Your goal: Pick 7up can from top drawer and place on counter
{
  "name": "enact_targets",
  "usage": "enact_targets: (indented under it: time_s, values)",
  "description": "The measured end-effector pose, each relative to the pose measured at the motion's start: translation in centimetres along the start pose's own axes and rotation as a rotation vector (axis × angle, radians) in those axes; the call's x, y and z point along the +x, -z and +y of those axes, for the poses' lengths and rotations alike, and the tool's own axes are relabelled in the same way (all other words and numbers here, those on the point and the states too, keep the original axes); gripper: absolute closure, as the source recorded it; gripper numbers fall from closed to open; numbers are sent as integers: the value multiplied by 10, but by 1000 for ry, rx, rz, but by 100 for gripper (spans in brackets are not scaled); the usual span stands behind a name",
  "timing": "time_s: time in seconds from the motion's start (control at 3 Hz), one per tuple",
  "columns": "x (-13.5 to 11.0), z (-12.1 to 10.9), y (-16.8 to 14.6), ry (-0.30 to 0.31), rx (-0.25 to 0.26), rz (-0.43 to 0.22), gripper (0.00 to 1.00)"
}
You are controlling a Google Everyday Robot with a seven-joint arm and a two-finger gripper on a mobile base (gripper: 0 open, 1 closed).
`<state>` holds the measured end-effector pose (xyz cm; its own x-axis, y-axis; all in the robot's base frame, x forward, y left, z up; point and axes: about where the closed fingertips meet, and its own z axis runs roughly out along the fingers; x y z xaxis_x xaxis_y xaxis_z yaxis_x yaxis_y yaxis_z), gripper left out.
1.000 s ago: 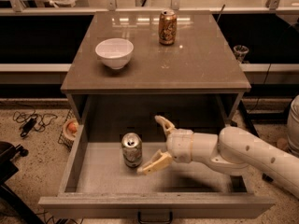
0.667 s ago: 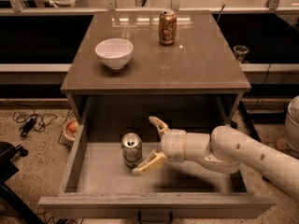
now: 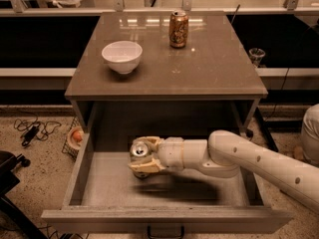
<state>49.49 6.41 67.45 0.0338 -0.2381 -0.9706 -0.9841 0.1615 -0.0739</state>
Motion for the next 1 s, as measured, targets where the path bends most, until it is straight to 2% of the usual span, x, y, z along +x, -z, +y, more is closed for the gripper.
enact_targets:
  time_s: [0.33,0.67,1.0]
  values:
    - [-1,0,-7,-17,2,5,72]
    - [-12,-20,4,-63,43,44,95]
    - [-52,-60,38,-129,97,104,100]
